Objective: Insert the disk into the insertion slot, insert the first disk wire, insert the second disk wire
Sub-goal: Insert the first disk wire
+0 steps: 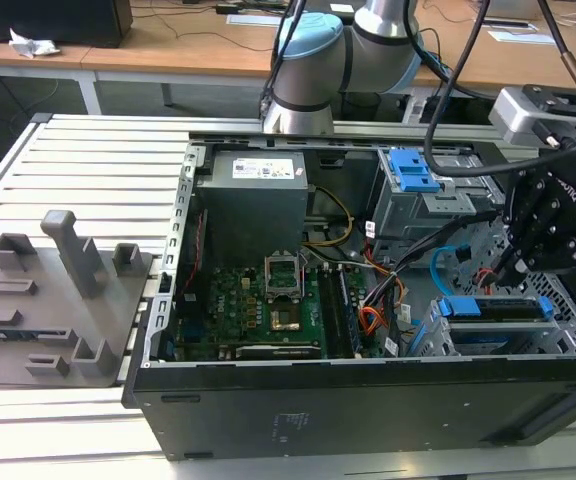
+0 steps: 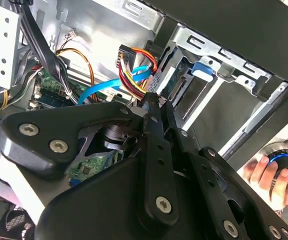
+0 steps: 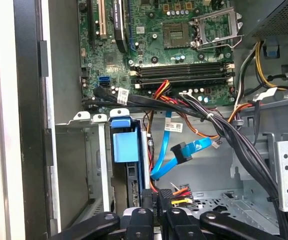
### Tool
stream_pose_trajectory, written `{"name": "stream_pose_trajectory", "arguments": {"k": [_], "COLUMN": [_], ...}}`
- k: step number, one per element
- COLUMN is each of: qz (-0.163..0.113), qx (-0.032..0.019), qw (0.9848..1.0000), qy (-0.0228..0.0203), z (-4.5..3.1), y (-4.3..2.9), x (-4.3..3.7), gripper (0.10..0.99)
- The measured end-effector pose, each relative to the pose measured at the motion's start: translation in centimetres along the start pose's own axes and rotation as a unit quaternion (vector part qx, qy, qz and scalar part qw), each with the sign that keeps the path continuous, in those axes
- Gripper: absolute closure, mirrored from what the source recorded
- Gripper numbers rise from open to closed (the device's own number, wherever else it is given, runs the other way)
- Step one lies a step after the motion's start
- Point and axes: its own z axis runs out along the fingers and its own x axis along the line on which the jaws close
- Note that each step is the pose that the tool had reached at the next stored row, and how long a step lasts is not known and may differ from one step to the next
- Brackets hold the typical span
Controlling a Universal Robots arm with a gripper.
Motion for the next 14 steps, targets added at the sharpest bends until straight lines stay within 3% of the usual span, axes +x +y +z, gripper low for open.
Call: {"name": "stream_pose_trajectory", "arguments": {"k": [12,14], "qz": [0.000,0.000], "qx": [0.0000,-0.0002], "qw": [1.0000,1.0000], "qy": [0.0000,-0.0001], "z": [0.05,0.10], "y": [-0.10,-0.40], "x": [1.19,1.32], "gripper": [0.918,0.918]}}
